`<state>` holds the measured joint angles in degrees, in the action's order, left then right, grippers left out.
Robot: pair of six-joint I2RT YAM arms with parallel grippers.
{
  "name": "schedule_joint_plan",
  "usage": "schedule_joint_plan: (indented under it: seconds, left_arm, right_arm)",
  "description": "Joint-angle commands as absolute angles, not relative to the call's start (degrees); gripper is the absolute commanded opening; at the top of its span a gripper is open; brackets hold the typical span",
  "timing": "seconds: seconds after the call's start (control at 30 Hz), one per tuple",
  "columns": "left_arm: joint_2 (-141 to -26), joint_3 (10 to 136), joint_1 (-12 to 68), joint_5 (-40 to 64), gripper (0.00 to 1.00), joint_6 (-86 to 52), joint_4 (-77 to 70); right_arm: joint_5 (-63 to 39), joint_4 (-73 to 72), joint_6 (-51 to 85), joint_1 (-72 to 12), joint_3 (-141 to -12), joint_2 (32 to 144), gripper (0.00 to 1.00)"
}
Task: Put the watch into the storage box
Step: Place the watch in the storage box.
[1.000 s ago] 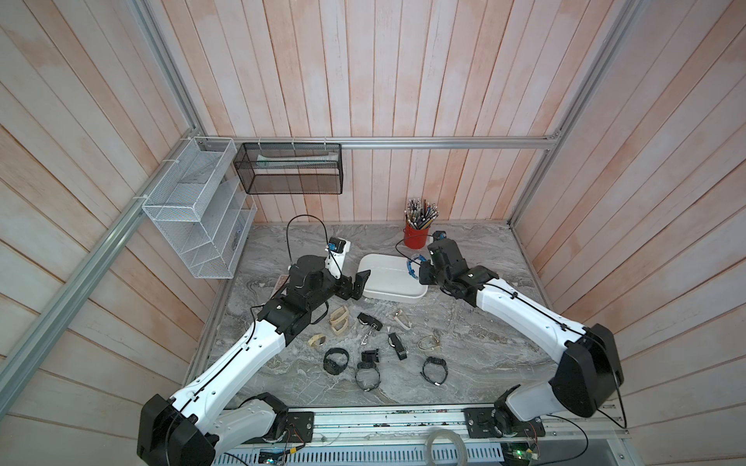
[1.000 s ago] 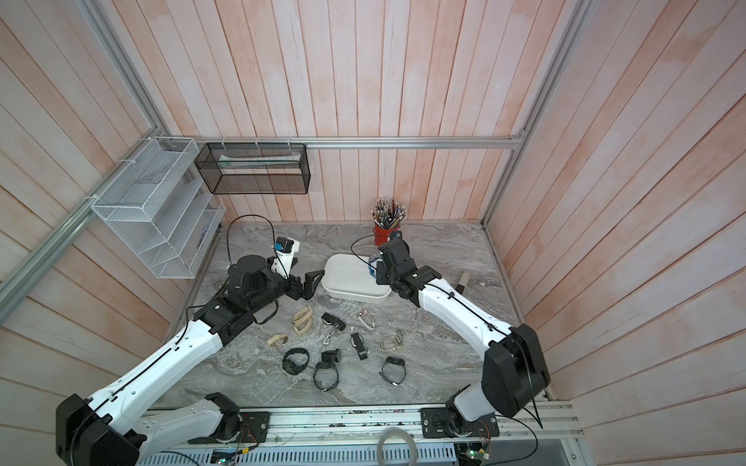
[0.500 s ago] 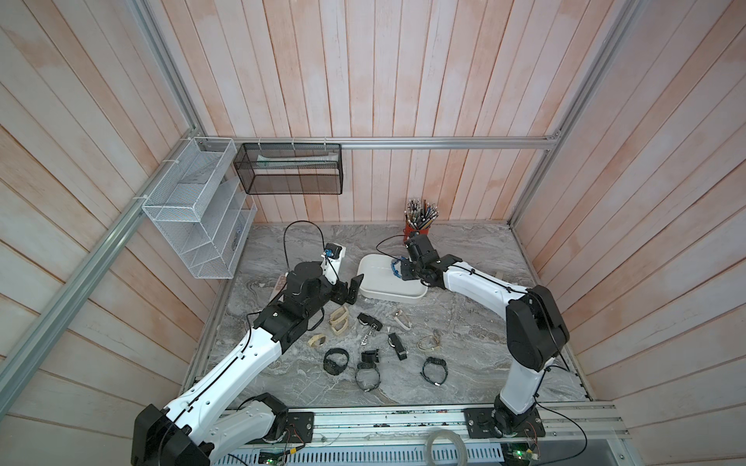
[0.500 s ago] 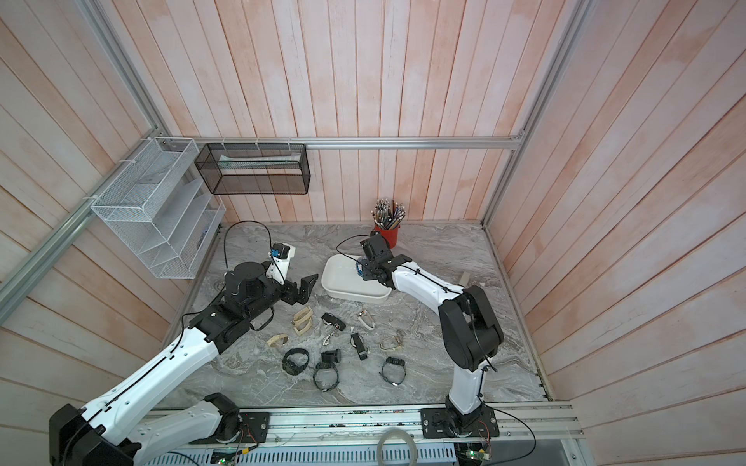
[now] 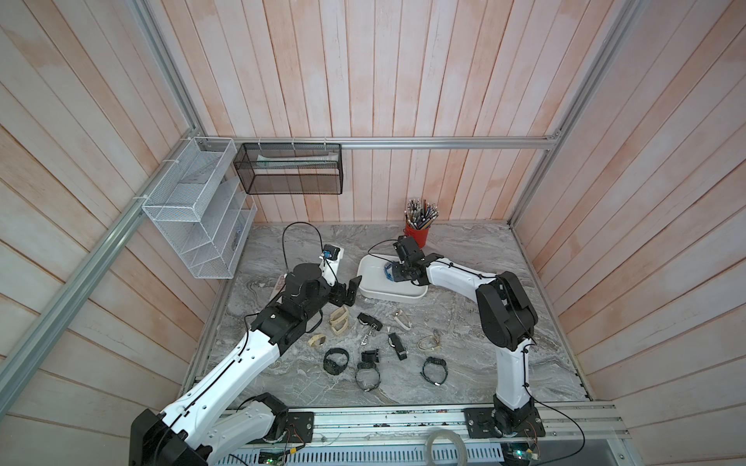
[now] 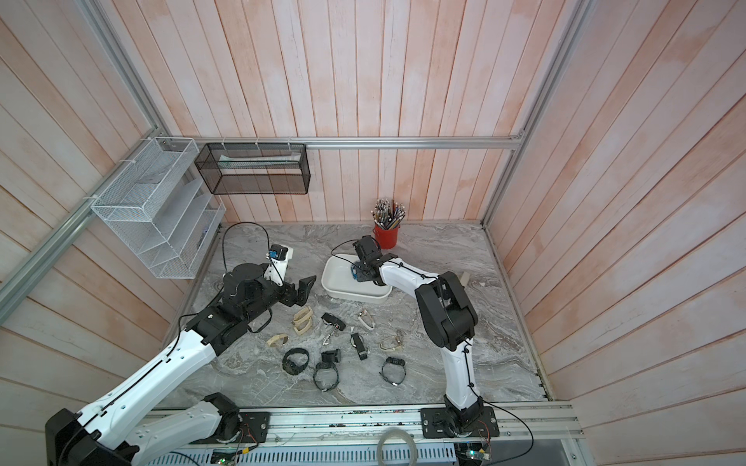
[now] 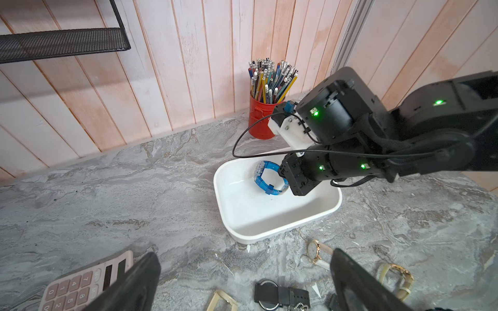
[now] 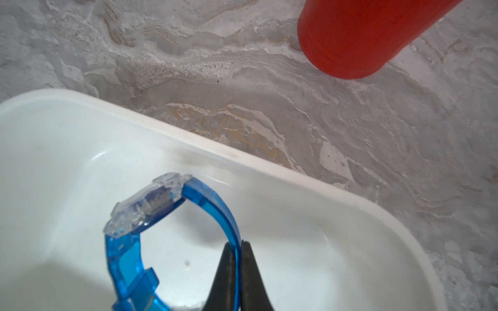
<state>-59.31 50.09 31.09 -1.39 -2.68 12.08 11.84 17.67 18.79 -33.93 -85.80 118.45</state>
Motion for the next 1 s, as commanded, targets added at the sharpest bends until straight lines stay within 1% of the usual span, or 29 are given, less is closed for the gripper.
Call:
schedule_joint_plan:
  seconds: [0.0, 0.23, 0.3, 0.5, 0.57, 0.67, 0.77, 0.83, 0.93, 0.97]
  left_arm:
    - [-57.4, 48.1, 31.3, -2.6, 1.00, -3.6, 12.6]
    - [-58.0, 48.4, 31.3, -3.4, 1.00, -3.9, 13.2]
    - [-58.0, 48.2, 31.3, -3.2, 1.00, -3.9, 13.2]
    - [-58.6, 48.7, 31.3, -3.3, 1.00, -3.8, 13.6]
    - [-58.4, 48.5, 31.3, -3.5, 1.00, -3.9, 13.4]
    - [-58.4, 48.4, 31.2, -3.0, 1.00, -4.0, 13.4]
    - [-58.8, 48.5, 31.3, -2.8, 1.00, -4.0, 13.3]
    - [-59.4, 48.9, 31.3, -2.2, 1.00, -4.0, 13.7]
    - [-60.3, 49.4, 31.3, -1.5, 1.00, -4.0, 14.5]
    - [-60.6, 49.5, 31.3, -1.3, 1.00, -4.0, 14.8]
  right_arm:
    - [12.1, 16.3, 18.5, -33.6, -87.1, 120.1, 0.00]
    - [10.6, 15.7, 19.7, -33.6, -86.8, 121.7, 0.01]
    - [10.3, 15.4, 20.2, -33.6, -86.3, 120.8, 0.09]
    - [8.5, 13.5, 21.1, -33.3, -83.7, 114.2, 0.43]
    - [7.7, 12.5, 21.7, -32.9, -82.0, 110.9, 0.51]
    - [5.5, 10.1, 23.1, -31.9, -77.6, 103.9, 0.57]
    - [3.7, 4.8, 23.2, -31.3, -68.9, 95.0, 0.69]
    - [-0.3, -2.2, 21.7, -31.3, -60.1, 87.7, 0.76]
    - [-2.6, -13.8, 23.0, -31.1, -46.9, 77.8, 0.84]
    - [-2.5, -15.4, 23.4, -31.1, -44.5, 75.6, 0.85]
